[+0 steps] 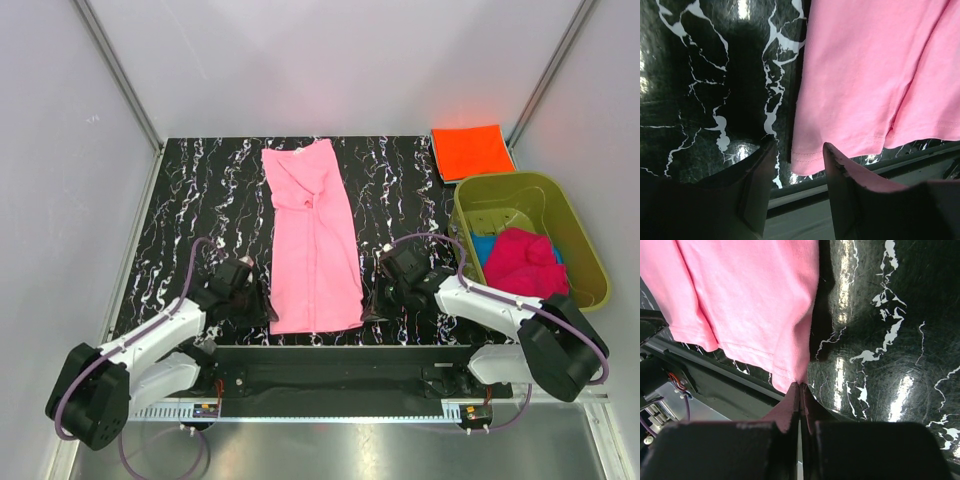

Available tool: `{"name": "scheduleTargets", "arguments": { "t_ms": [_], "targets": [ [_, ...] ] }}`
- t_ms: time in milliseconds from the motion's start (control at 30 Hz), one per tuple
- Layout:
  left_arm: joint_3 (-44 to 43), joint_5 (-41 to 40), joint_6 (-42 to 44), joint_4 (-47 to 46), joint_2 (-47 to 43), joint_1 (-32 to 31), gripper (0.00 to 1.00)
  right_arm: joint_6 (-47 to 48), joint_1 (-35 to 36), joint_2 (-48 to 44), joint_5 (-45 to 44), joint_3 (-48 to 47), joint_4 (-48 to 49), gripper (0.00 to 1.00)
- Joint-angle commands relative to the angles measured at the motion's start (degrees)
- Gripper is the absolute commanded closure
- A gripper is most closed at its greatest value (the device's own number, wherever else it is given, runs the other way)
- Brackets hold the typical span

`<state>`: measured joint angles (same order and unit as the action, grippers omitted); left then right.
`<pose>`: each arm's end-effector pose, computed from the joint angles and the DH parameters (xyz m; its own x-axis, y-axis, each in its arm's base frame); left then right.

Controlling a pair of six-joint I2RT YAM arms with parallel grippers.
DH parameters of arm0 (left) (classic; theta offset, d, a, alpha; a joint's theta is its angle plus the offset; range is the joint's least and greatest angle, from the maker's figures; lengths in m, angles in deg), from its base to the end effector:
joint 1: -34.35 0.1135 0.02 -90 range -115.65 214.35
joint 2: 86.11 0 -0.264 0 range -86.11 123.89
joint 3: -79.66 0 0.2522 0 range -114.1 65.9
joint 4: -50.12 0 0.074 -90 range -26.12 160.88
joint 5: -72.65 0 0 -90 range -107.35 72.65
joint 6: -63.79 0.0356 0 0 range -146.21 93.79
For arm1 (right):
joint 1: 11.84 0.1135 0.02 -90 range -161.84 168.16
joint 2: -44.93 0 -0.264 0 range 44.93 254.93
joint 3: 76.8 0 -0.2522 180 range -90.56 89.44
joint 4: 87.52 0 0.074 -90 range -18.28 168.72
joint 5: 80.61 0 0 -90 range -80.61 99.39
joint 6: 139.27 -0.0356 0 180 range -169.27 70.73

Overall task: Fold and stack the t-shirts
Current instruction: Fold the tshirt

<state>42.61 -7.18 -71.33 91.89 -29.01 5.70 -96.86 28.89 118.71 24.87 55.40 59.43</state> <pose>0.1418 -0.0846 0.1526 -0.9321 -0.2855 -0.2229 -0.1635 0.8808 -0.4444 0.1671 0.1564 0.1636 -0.9793 0.0957 -0.1781 -0.0146 0.8452 0.5343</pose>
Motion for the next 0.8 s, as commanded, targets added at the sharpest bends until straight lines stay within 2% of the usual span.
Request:
{"name": "scheduleTargets", "arguments": {
  "t_ms": [0, 67, 100, 200, 233, 467, 767],
  "targets": [
    [0.4, -2.9, -2.5, -2.1, 0.7, -1.1, 0.53, -0.3, 0.3, -1.4, -1.5, 0.7, 0.9, 1.0],
    [0.4, -3.1, -3.2, -2.3, 1.8, -1.8, 0.58, -0.3, 0.4, -1.9, -1.4, 1.0, 1.1, 1.0],
    [0.3, -2.9, -3.4, -2.5, 1.9, -2.5, 0.7, -0.4, 0.4, -2.1, -1.3, 1.0, 0.9, 1.0],
    [-0.3, -3.0, -4.3, -1.8, 0.2, -4.6, 0.89, -0.3, 0.3, -2.7, -0.8, 1.2, 0.7, 1.0],
    [-0.5, -3.2, -5.0, -0.6, -1.3, -5.1, 1.0, -0.6, 0.3, -3.3, -0.5, 1.2, 0.6, 1.0],
    [-2.5, -5.4, -9.3, 2.5, -5.6, -10.9, 1.0, -0.9, 0.4, -5.8, 1.0, 2.3, -1.2, 1.0],
    [-3.0, -10.0, -10.5, 8.1, -7.2, -13.8, 1.0, 0.4, 0.4, -10.1, -0.8, 5.0, -5.2, 1.0]
  ]
}}
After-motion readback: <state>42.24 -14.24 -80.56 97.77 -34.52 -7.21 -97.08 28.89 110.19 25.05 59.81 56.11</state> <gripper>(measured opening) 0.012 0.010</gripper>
